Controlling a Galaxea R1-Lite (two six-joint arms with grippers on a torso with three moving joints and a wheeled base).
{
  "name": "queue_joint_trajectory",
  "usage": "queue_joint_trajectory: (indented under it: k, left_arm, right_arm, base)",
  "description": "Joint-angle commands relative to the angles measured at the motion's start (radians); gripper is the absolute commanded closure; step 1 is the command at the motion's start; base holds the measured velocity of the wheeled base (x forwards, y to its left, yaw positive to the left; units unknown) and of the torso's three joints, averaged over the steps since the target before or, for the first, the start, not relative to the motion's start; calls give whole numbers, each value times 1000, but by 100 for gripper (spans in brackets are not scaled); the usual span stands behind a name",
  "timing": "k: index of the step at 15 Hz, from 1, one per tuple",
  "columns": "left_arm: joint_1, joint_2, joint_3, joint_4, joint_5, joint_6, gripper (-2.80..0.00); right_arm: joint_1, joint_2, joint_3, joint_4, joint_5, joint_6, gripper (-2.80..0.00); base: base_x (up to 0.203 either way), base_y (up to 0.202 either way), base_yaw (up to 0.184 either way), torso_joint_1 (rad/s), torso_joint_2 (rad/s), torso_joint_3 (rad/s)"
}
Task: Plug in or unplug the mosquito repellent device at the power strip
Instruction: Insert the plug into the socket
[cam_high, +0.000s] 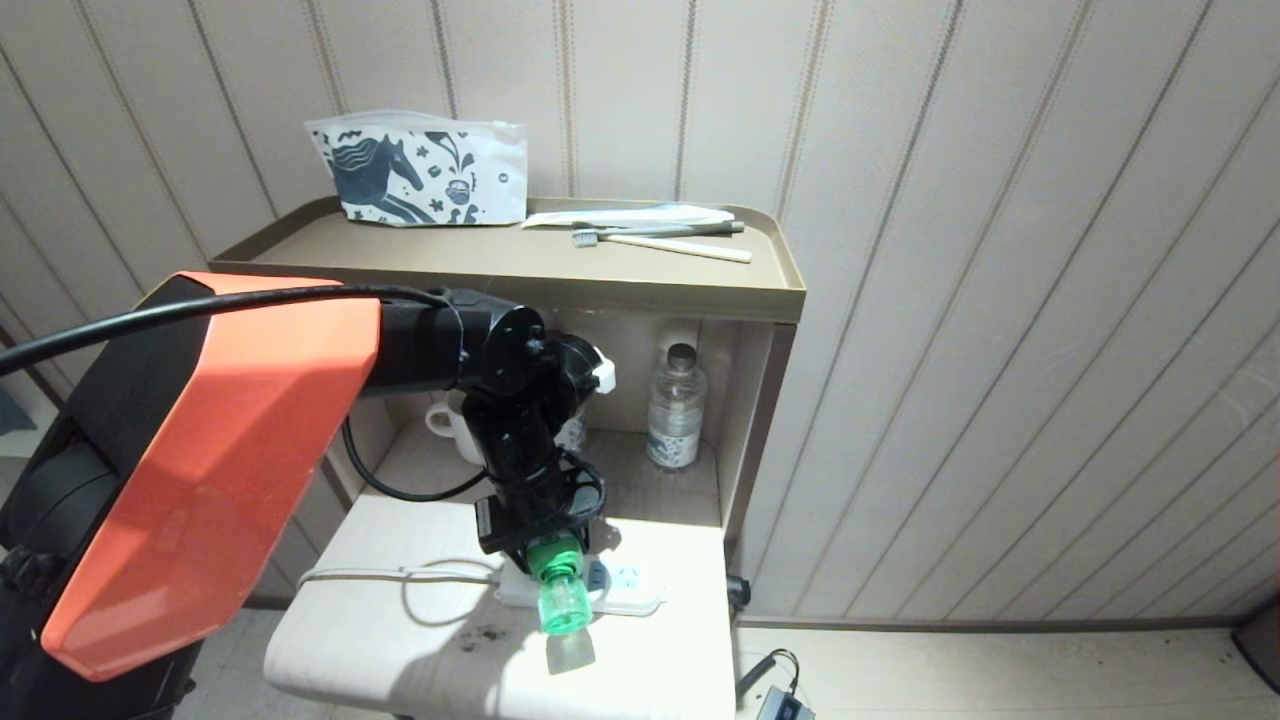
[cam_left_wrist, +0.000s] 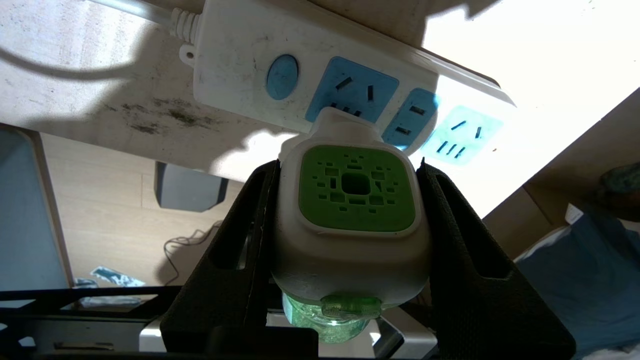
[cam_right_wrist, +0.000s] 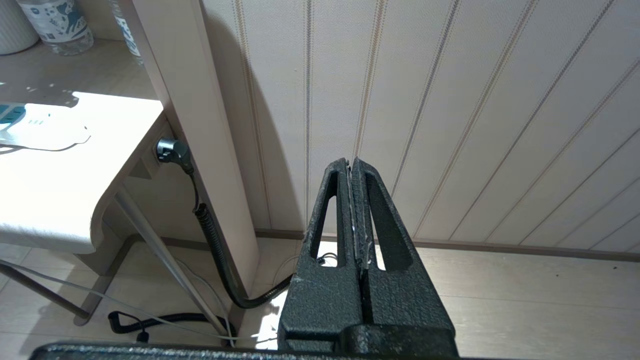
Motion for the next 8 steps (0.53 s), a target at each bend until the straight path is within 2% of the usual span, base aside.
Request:
queue_joint_trajectory:
  k: [1,8]
  left_arm:
    - [0,8,1,8,3,-6,0]
    - [-12,38,1,-1,28,3,0]
  right_arm:
    - [1,1,0,0,1,-1,0]
    - [1,-1,0,0,0,-1,0]
  base:
    - [0,0,0,0,0,0]
    - [0,0,0,0,0,0]
